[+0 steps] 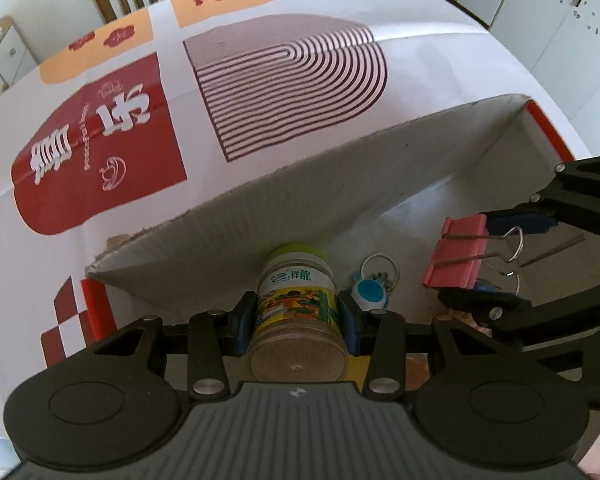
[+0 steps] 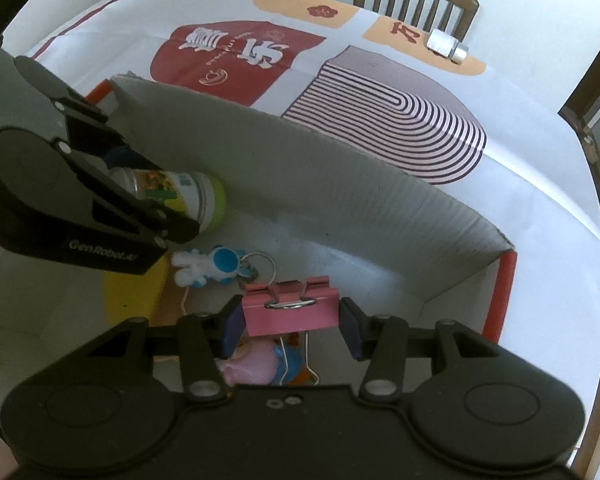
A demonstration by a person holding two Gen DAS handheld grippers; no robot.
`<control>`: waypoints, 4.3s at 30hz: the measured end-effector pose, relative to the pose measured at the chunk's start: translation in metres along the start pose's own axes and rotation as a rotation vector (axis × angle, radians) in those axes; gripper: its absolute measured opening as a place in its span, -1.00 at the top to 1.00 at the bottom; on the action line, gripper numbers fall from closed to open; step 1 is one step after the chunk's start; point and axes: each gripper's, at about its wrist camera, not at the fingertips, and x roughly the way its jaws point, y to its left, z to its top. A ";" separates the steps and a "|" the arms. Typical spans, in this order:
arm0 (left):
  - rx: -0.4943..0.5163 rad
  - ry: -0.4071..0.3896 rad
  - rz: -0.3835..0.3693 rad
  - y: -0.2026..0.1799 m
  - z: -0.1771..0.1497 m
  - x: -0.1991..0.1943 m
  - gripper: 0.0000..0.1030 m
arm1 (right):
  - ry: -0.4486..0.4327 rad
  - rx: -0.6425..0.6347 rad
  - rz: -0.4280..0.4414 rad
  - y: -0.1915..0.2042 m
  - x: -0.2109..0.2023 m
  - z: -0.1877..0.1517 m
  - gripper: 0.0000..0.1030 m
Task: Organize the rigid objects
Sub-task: 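Lower the jar and clip into the white box and open both tools, then lift both tools out of the box back toward the table, then grasp the green-and-white marker with the left tool while the right tool approaches the white can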
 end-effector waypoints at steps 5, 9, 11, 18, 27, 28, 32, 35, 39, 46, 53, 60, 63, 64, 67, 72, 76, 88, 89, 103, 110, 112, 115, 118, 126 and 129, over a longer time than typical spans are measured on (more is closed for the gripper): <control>-0.008 0.009 -0.007 0.002 0.001 0.003 0.18 | 0.017 0.014 -0.003 -0.001 0.009 0.003 0.05; -0.018 0.008 -0.013 0.004 0.001 0.003 0.18 | 0.035 0.018 0.007 -0.001 0.014 0.002 0.05; -0.017 0.007 -0.013 0.004 0.001 0.003 0.18 | 0.034 0.015 0.005 0.000 0.015 0.002 0.05; -0.015 0.011 -0.024 0.001 -0.001 0.000 0.18 | 0.022 0.038 0.017 -0.004 0.010 -0.002 -0.08; 0.012 -0.041 -0.042 -0.004 -0.010 -0.024 0.02 | -0.022 0.070 0.049 -0.009 -0.013 -0.010 -0.22; 0.014 -0.048 -0.046 -0.004 -0.011 -0.028 0.02 | -0.031 0.073 0.053 -0.009 -0.018 -0.010 -0.22; 0.026 -0.092 -0.070 -0.001 -0.014 -0.048 0.02 | -0.068 0.080 0.082 -0.009 -0.038 -0.011 -0.32; 0.040 -0.131 -0.108 0.001 -0.016 -0.067 0.01 | -0.092 0.060 0.109 -0.006 -0.054 -0.011 -0.49; 0.063 -0.202 -0.143 0.000 -0.018 -0.093 -0.46 | -0.118 0.035 0.115 0.000 -0.075 -0.009 -0.53; 0.098 -0.274 -0.135 -0.003 -0.014 -0.124 -0.65 | -0.165 0.005 0.131 0.000 -0.108 -0.002 -0.73; 0.112 -0.290 -0.154 0.001 0.002 -0.121 -0.96 | -0.172 -0.046 0.152 -0.014 -0.122 0.011 -0.89; 0.081 -0.234 -0.170 0.012 0.034 -0.100 -0.96 | -0.152 -0.078 0.150 -0.055 -0.124 0.029 -0.90; 0.058 -0.203 -0.148 0.018 0.049 -0.090 -0.96 | -0.150 -0.072 0.149 -0.080 -0.120 0.042 -0.90; 0.054 -0.190 -0.148 0.020 0.055 -0.087 -0.96 | -0.148 -0.071 0.147 -0.088 -0.118 0.047 -0.90; 0.062 -0.166 -0.141 0.026 0.073 -0.081 -0.96 | -0.145 -0.082 0.138 -0.110 -0.112 0.062 -0.90; 0.109 -0.169 -0.095 0.036 0.105 -0.074 -0.96 | -0.127 -0.107 0.133 -0.141 -0.094 0.090 -0.90; 0.103 -0.144 -0.123 0.047 0.124 -0.056 -0.96 | -0.108 -0.137 0.144 -0.158 -0.077 0.109 -0.90; 0.259 0.035 -0.254 0.056 0.139 0.014 -0.94 | -0.046 -0.151 0.170 -0.192 -0.011 0.149 -0.90; 0.273 0.066 -0.286 0.058 0.139 0.019 -0.94 | -0.040 -0.154 0.171 -0.194 -0.007 0.151 -0.90; 0.495 0.431 -0.519 0.049 0.147 0.100 -0.94 | -0.009 -0.142 0.177 -0.215 0.034 0.167 -0.89; 0.572 0.441 -0.511 0.041 0.156 0.102 -0.93 | -0.036 -0.121 0.167 -0.226 0.041 0.183 -0.89; 0.609 0.416 -0.448 0.038 0.159 0.105 -0.93 | -0.048 -0.110 0.169 -0.227 0.043 0.189 -0.89; 0.753 0.346 -0.322 0.026 0.152 0.100 -0.93 | -0.054 -0.101 0.175 -0.228 0.046 0.196 -0.89; 0.861 0.330 -0.329 0.022 0.143 0.095 -0.77 | -0.046 -0.111 0.179 -0.226 0.052 0.200 -0.88; 1.011 0.313 -0.395 0.002 0.145 0.097 -0.71 | -0.051 -0.119 0.191 -0.225 0.060 0.203 -0.84; 1.095 0.307 -0.398 -0.012 0.147 0.094 -0.59 | -0.048 -0.116 0.185 -0.229 0.059 0.201 -0.84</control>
